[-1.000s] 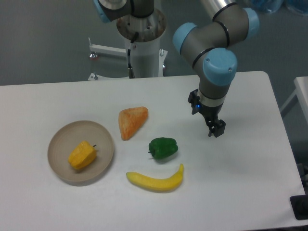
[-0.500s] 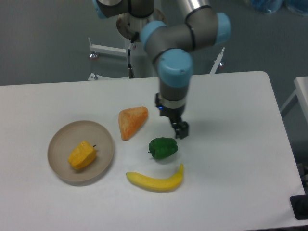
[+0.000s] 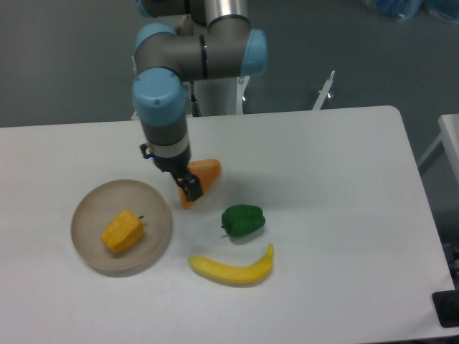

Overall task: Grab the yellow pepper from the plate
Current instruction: 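Move the gripper over the plate and lower it onto the yellow pepper, then close the gripper around the yellow pepper on the plate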

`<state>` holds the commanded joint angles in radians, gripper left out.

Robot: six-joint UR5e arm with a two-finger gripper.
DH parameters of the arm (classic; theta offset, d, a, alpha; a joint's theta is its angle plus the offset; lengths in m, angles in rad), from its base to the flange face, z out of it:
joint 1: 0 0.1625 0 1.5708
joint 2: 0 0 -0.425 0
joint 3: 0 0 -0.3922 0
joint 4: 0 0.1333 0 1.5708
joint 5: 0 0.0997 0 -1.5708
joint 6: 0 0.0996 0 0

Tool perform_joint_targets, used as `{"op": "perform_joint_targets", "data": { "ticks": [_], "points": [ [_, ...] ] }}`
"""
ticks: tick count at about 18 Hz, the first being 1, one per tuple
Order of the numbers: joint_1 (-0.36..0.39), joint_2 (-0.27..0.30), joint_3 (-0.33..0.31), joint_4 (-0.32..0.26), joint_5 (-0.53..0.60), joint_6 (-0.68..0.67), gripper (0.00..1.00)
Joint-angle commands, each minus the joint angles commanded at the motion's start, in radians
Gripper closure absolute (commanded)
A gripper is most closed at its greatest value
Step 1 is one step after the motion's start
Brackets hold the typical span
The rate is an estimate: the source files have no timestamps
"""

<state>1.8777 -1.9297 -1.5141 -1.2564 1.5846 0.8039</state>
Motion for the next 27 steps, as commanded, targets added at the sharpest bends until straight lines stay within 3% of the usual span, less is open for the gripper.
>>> {"op": "perform_joint_targets", "data": {
  "ticks": [3, 6, 9, 16, 27],
  "points": [
    [-0.043, -0.025, 0.0, 0.07, -0.002, -0.067, 0.0],
    [-0.097, -0.08, 0.009, 0.152, 0.0, -0.282, 0.0],
    [-0.117, -0.106, 0.009, 0.158, 0.0, -0.339, 0.0],
    [-0.12, -0.178, 0.083, 0.207, 0.015, -0.33, 0.0],
    [-0.149, -0.226, 0.089, 0.207, 0.057, -0.331, 0.0]
  ]
}}
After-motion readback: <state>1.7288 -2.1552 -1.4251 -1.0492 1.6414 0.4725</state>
